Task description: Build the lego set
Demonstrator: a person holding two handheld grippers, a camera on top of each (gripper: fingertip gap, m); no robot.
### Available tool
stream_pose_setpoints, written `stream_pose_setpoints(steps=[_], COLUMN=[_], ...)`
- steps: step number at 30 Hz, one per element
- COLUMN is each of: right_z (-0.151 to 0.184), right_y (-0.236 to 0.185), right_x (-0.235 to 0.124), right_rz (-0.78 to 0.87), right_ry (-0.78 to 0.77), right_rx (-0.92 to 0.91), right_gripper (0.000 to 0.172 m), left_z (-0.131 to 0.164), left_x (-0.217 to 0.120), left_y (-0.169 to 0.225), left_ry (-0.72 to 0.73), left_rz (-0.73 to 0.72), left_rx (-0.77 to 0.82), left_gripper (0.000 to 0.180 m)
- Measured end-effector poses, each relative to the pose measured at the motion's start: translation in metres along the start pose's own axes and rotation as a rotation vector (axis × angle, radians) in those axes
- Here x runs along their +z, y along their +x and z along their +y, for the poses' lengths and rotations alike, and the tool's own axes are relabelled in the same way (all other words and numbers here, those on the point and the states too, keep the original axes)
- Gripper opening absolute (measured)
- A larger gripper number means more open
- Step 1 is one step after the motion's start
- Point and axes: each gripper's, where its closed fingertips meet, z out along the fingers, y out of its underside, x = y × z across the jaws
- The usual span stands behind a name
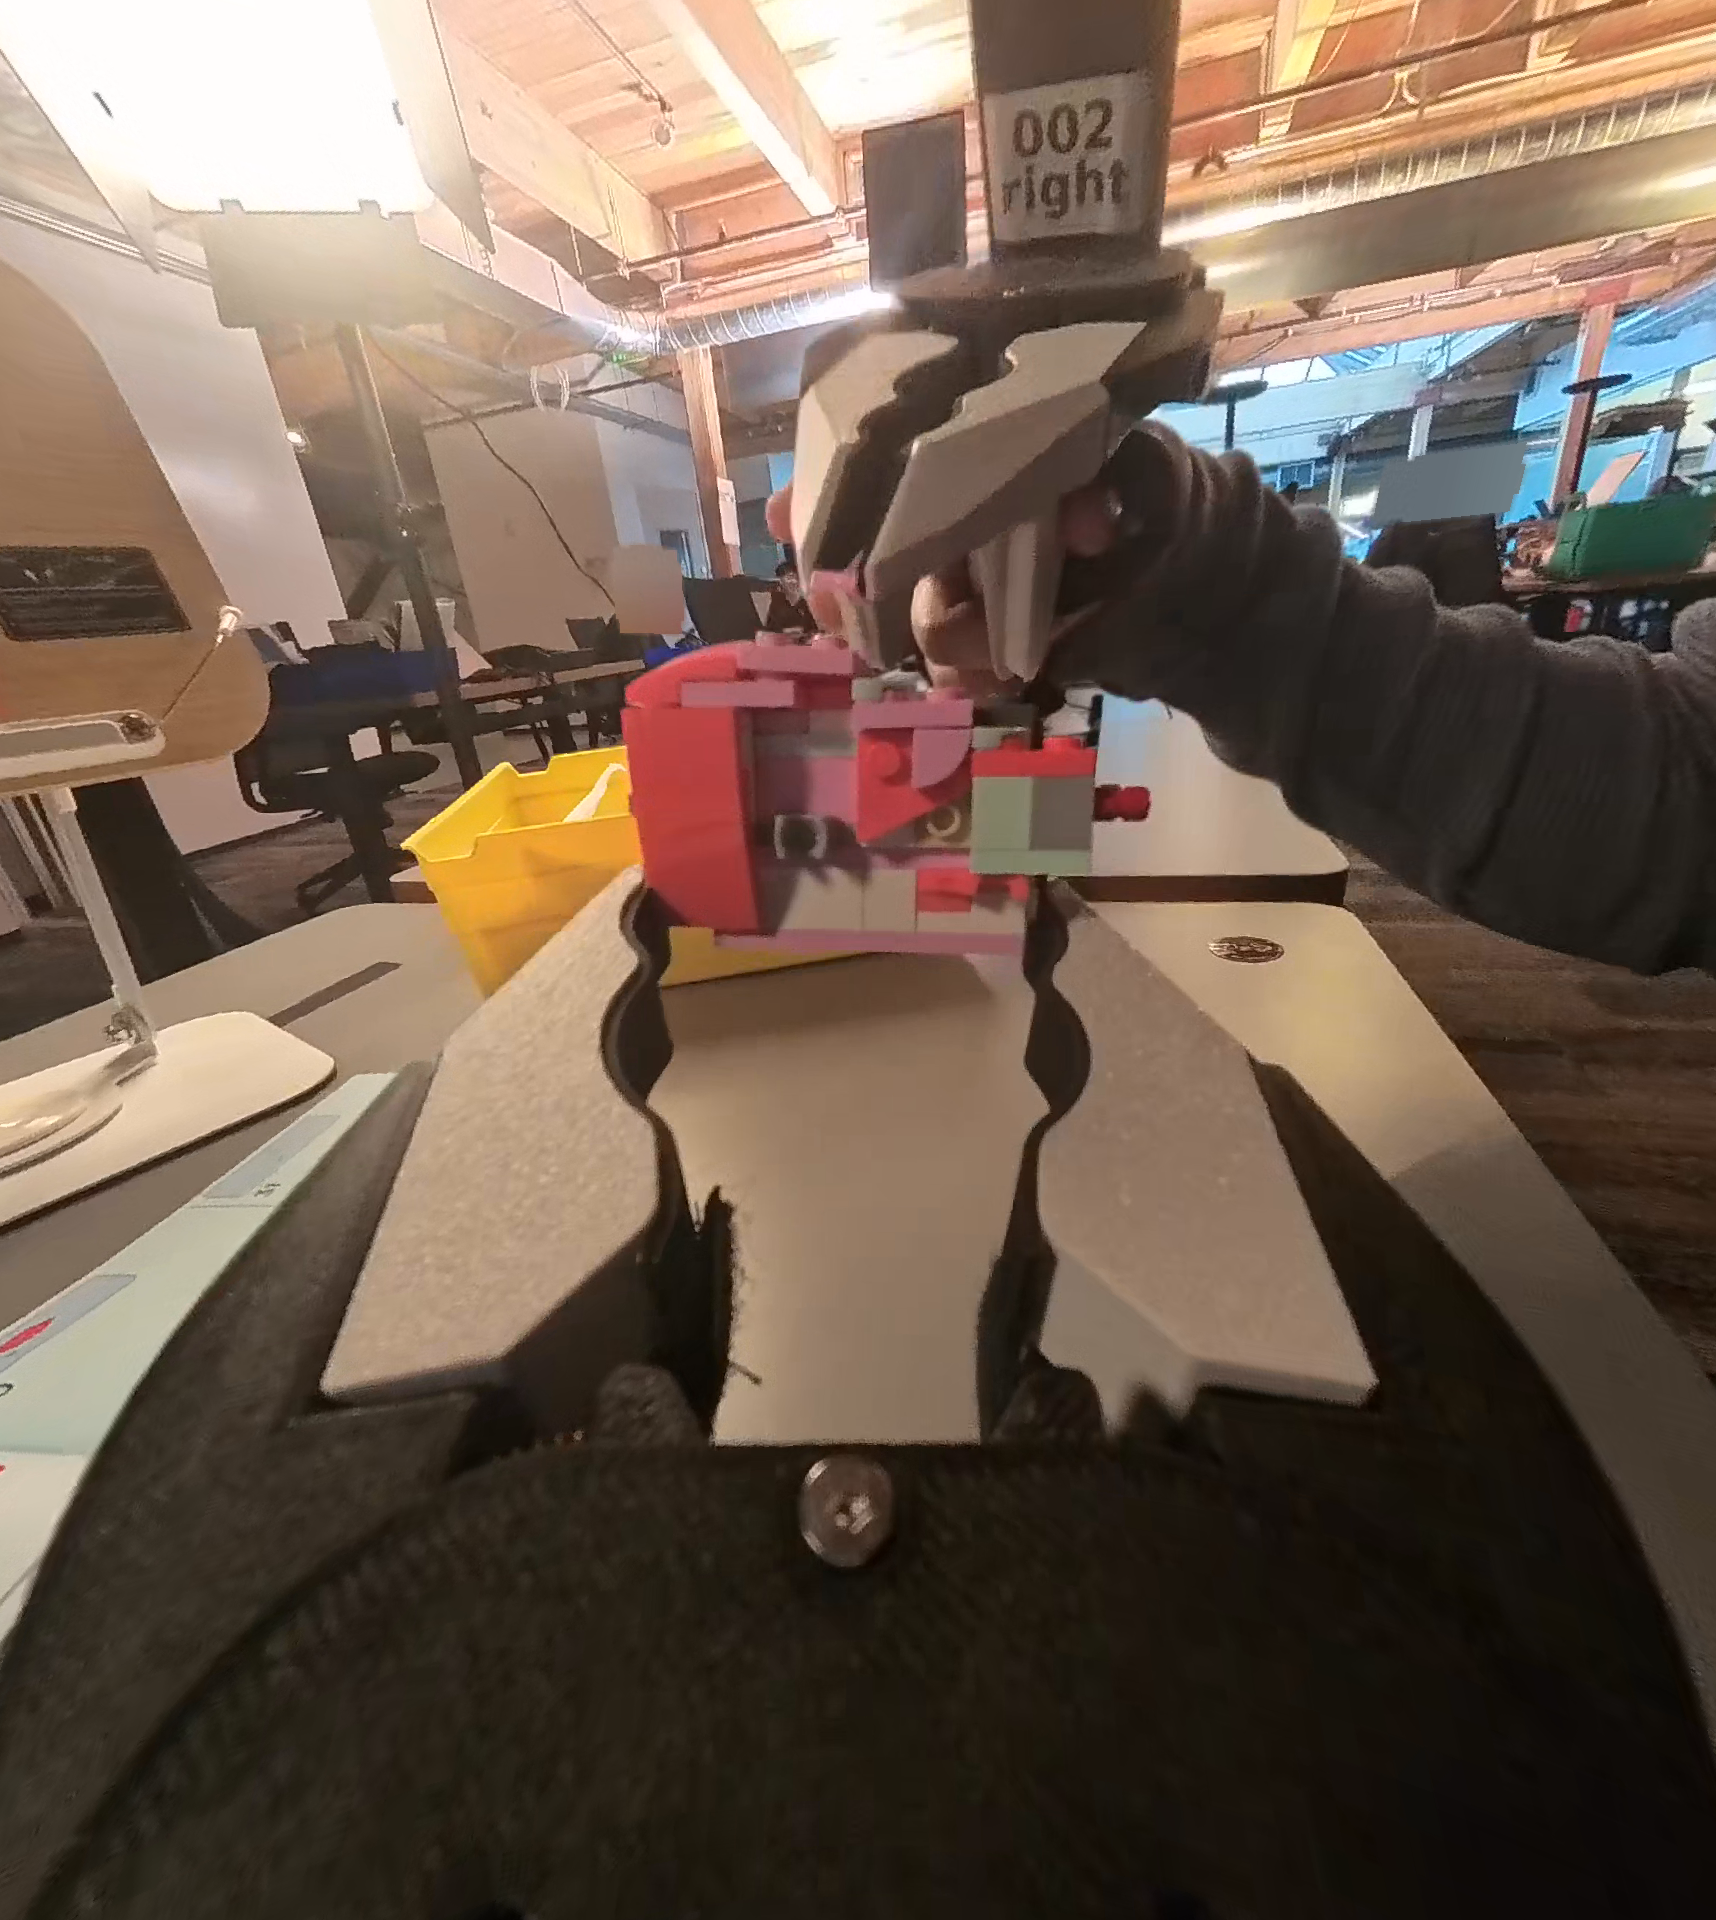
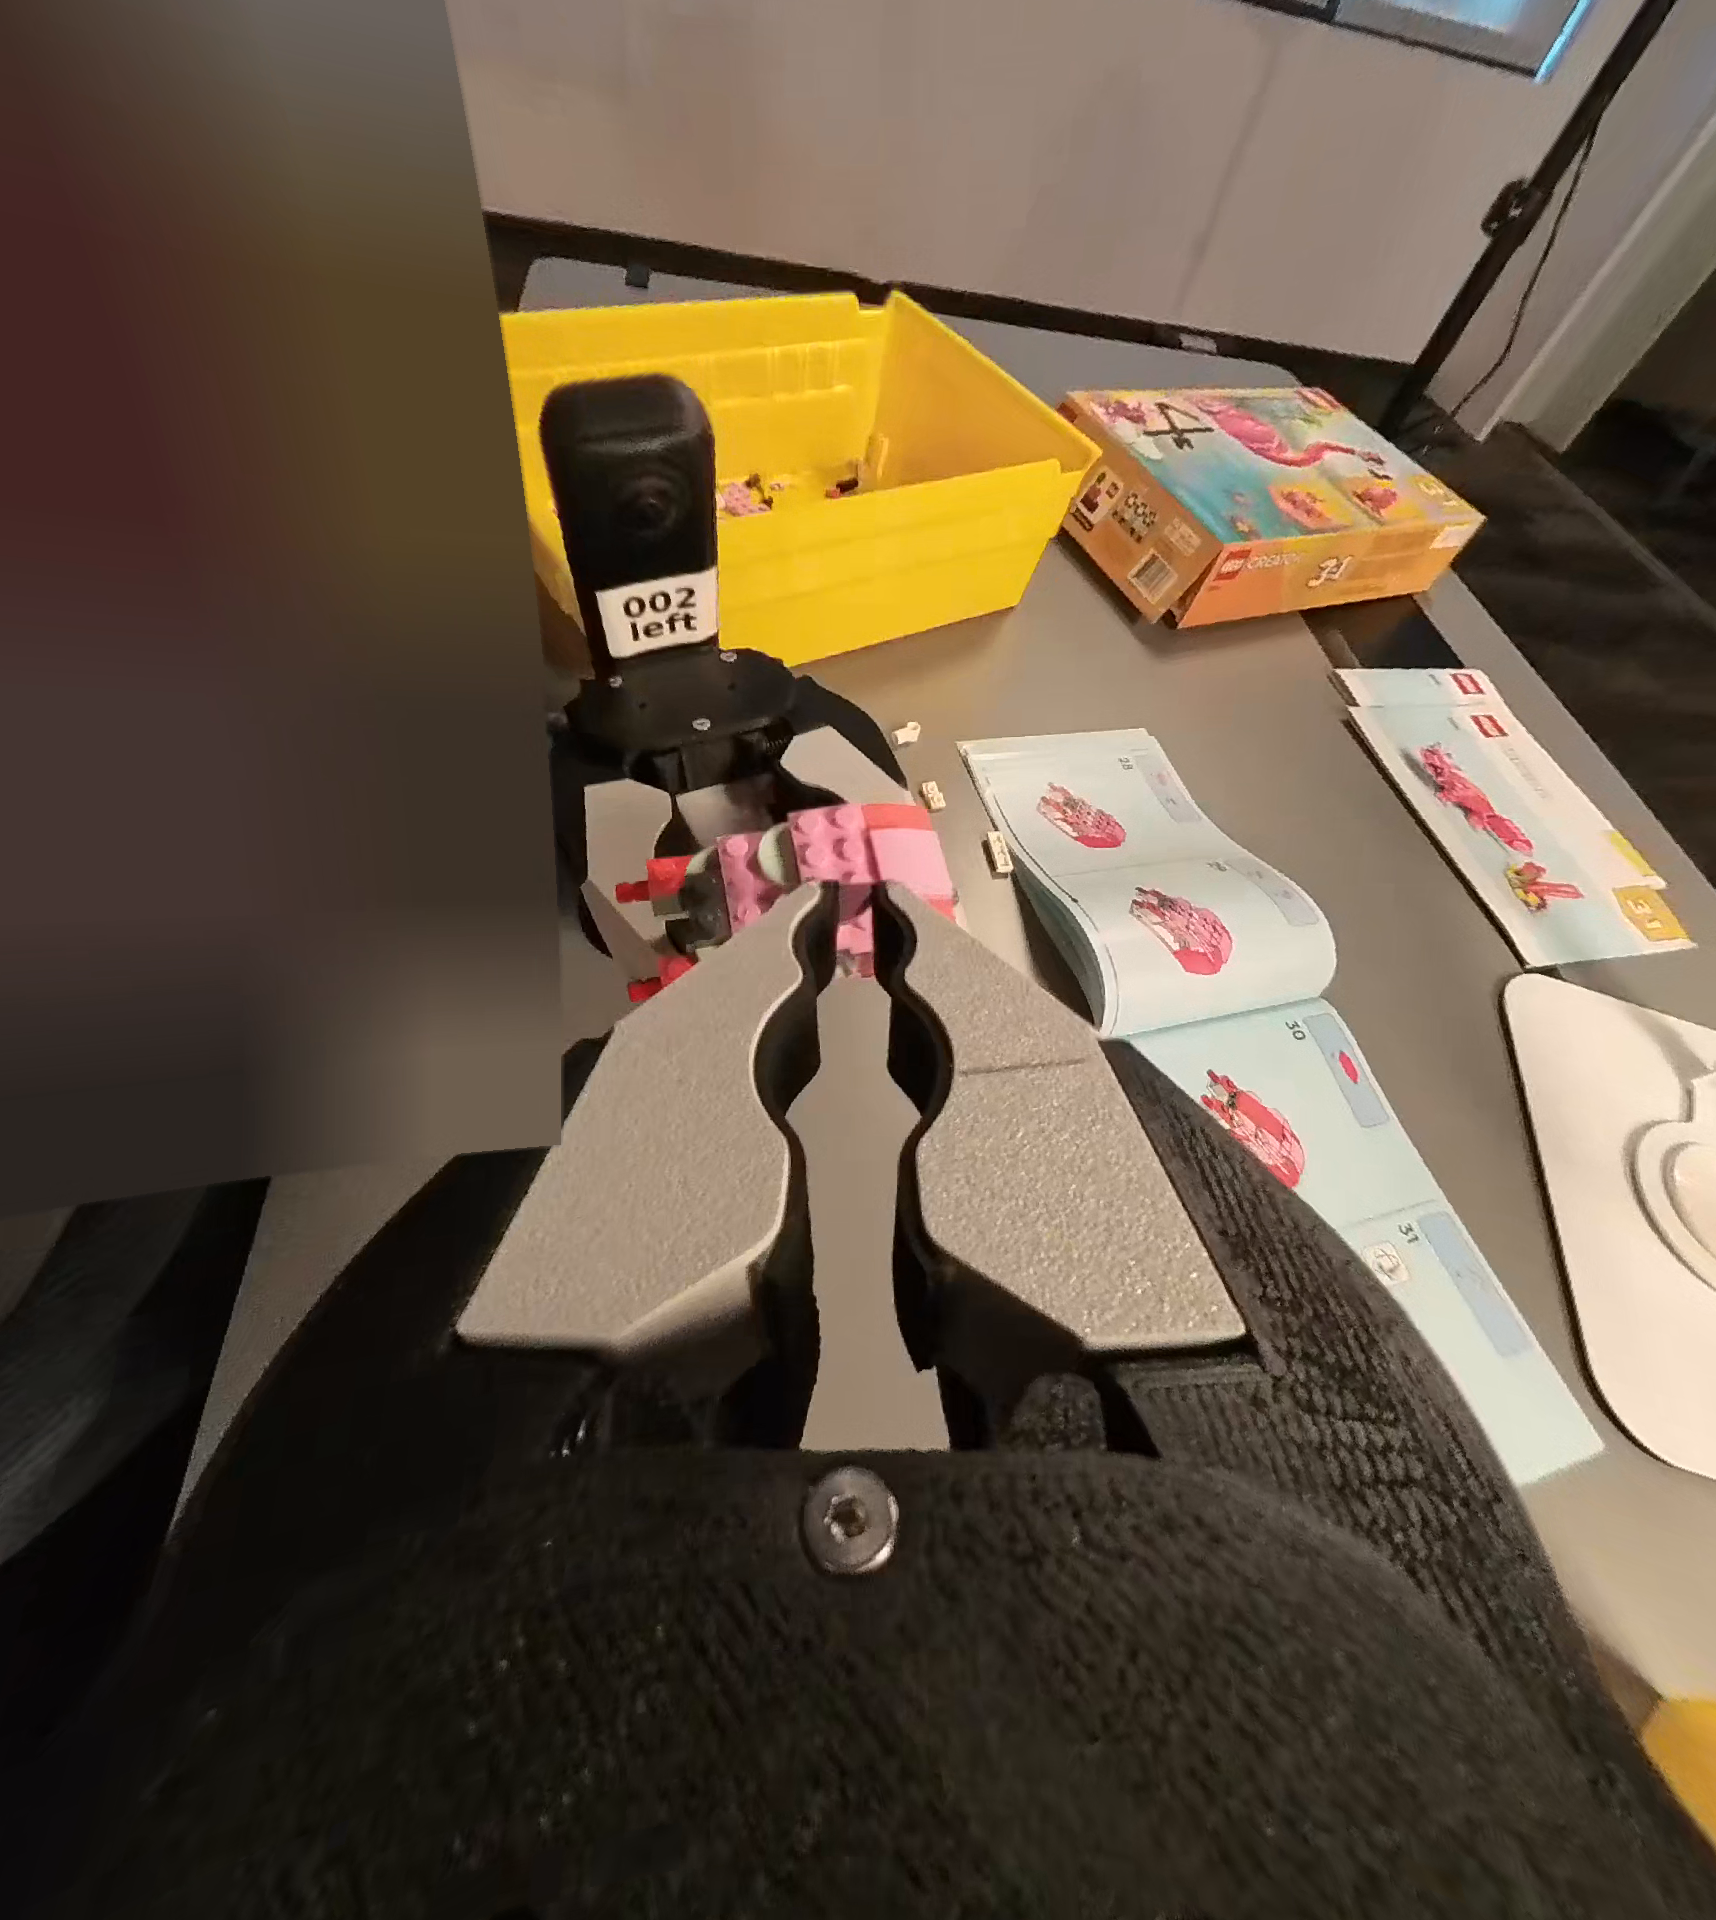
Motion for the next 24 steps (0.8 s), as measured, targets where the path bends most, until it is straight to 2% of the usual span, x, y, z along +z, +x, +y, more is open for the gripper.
stream_pose_setpoints(steps=[24], right_z=[-0.0033], right_y=[-0.0016], right_x=[0.0036], right_rz=[0.024], right_ry=[-0.035], right_rx=[-0.002], right_gripper=[0.004], left_z=[-0.0091], left_x=[-0.0014], left_y=[0.0051], left_ry=[0.046], left_rz=[-0.002], left_rx=[0.043], left_gripper=[0.068])
